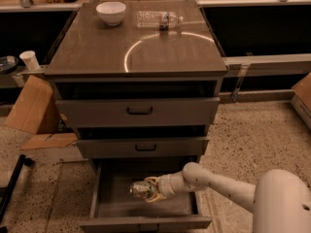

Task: Pick 7up can from bottom drawer and place on counter

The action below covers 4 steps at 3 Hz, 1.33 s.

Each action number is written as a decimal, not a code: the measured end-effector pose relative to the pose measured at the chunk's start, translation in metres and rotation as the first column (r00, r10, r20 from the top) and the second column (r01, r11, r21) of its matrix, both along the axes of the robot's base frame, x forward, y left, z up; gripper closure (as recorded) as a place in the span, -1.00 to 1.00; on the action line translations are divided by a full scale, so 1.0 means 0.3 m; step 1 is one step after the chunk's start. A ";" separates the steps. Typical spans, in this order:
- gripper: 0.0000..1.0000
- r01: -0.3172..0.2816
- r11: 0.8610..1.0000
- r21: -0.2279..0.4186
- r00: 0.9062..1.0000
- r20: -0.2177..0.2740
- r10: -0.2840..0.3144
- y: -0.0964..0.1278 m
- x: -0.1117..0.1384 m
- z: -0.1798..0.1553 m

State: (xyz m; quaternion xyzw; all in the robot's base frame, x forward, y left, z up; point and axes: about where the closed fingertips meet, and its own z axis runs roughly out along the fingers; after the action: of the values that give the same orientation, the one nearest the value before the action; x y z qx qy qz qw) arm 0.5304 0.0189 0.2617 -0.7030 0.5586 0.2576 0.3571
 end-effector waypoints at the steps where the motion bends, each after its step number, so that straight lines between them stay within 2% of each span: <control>1: 1.00 -0.141 0.989 -0.039 0.985 0.090 0.144 0.046 -0.090 0.174; 2: 1.00 -0.226 0.970 -0.094 0.961 0.138 0.238 0.069 -0.154 0.335; 3: 1.00 -0.302 0.947 -0.108 0.932 0.175 0.317 0.071 -0.164 0.521; 4: 1.00 -0.303 0.947 -0.109 0.932 0.175 0.318 0.071 -0.165 0.521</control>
Offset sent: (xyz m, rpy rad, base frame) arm -0.0633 0.0245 0.1663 -0.1419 -0.2267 0.3413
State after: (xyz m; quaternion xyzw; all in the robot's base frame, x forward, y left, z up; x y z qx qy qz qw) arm 0.4810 0.0402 0.4181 -0.8175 0.4135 0.2201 0.3351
